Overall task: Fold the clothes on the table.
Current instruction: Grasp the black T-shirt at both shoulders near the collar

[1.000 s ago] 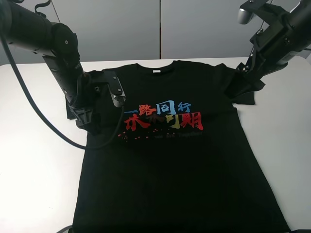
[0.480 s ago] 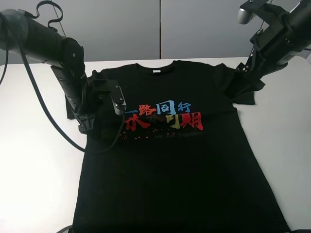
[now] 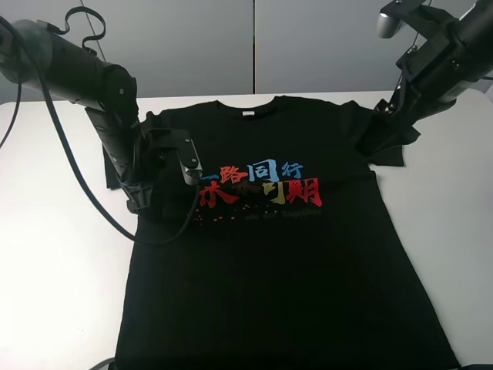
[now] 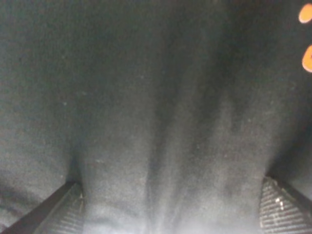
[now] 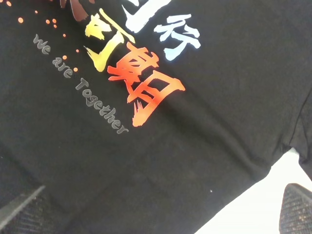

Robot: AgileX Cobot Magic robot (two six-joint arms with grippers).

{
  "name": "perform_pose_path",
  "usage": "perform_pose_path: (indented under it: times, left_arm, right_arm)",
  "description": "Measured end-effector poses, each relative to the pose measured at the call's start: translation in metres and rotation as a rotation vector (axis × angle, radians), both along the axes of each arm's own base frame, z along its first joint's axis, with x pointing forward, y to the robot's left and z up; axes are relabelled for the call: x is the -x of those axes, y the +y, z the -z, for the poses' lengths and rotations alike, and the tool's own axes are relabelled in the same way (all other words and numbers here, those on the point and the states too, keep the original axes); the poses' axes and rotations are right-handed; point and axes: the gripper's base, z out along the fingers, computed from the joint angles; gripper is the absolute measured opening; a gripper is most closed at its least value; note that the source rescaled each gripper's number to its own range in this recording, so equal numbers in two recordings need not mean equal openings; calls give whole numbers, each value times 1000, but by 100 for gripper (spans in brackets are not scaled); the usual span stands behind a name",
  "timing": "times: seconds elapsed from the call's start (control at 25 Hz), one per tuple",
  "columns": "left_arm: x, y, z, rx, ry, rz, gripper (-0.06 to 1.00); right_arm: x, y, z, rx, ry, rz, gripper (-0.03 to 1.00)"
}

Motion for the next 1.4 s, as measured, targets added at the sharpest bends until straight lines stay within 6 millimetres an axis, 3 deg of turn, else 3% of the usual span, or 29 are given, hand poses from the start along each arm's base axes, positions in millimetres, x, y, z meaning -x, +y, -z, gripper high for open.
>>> perform_pose_path:
  times: [0.16,0.44,0.76,1.12,1.4]
  left_arm:
    - [-1,0,1,-19,-12,-4,93]
    - [-1,1,1,-53,-15,-3,39]
    - [-1,2,1,-57,-9,-5,4]
    - [-1,2,1,-60,-12,-1,0]
    - [-1,2,1,-60,-12,-1,0]
  right_arm:
    - [0,0,0,0,0,0,100]
    - [-2,0,-1,-1,-22,7,100]
    - [-3,0,-1,-1,-26,8,100]
    - [-11,1,14,8,21,6,100]
    - [-41,4,43,61,70,-60,100]
